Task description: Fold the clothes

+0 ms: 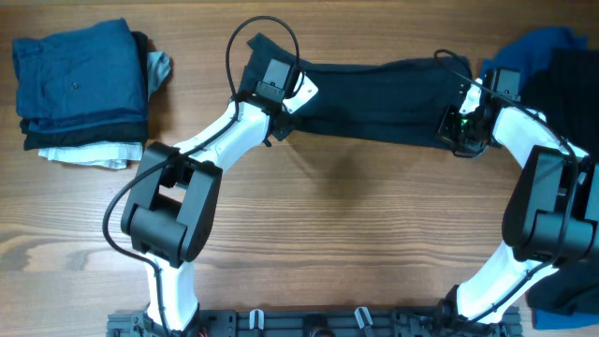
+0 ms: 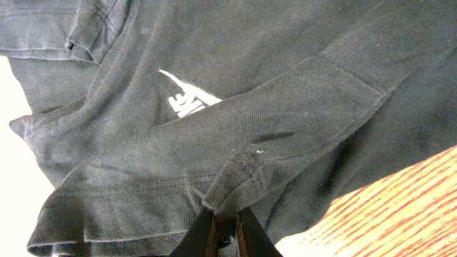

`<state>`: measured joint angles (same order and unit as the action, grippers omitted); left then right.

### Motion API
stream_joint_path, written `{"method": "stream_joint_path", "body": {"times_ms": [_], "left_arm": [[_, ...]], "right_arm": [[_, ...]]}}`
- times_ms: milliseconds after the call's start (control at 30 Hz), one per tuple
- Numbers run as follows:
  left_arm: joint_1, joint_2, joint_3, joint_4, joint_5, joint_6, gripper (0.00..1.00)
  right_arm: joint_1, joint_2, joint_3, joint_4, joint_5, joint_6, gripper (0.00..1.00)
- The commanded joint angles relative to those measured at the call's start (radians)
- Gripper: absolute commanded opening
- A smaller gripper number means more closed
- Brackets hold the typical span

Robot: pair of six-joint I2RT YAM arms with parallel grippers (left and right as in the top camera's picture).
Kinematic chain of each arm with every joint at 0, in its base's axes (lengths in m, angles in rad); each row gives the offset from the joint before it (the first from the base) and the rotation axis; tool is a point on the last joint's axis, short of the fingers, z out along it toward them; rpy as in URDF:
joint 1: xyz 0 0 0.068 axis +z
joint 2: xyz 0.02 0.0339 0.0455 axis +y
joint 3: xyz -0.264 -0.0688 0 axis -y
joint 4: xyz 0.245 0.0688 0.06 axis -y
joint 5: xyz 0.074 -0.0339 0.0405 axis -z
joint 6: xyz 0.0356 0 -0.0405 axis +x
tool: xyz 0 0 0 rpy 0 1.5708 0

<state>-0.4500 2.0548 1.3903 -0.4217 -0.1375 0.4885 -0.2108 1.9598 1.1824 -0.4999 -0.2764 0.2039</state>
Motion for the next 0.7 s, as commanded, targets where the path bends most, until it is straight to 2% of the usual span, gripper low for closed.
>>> {"method": "stream_joint_path", "body": {"times_ms": [0, 167, 300, 467, 533, 667], "left_arm": [[0.005, -0.028, -0.003, 0.018, 0.025, -0.002, 0.04], [0.019, -0.028, -0.002, 0.118, 0.025, -0.056, 0.04], [0.053, -0.024, -0.003, 0.179, 0.110, -0.068, 0.04], [0.109, 0.006, -0.003, 0.285, 0.181, -0.234, 0.05], [0.124, 0.010, -0.003, 0.333, 0.229, -0.267, 0.07], [0.132, 0.022, -0.003, 0.374, 0.304, -0.269, 0.10]], "right_arm": [[0.002, 0.013, -0.006, 0.003, 0.017, 0.009, 0.07], [0.002, 0.013, -0.006, 0.004, 0.017, 0.009, 0.07], [0.002, 0.013, -0.006, 0.010, 0.017, 0.009, 0.07], [0.002, 0.013, -0.006, 0.013, 0.017, 0.008, 0.07], [0.002, 0.013, -0.006, 0.015, 0.017, 0.008, 0.07], [0.002, 0.013, -0.006, 0.015, 0.017, 0.009, 0.07]]}}
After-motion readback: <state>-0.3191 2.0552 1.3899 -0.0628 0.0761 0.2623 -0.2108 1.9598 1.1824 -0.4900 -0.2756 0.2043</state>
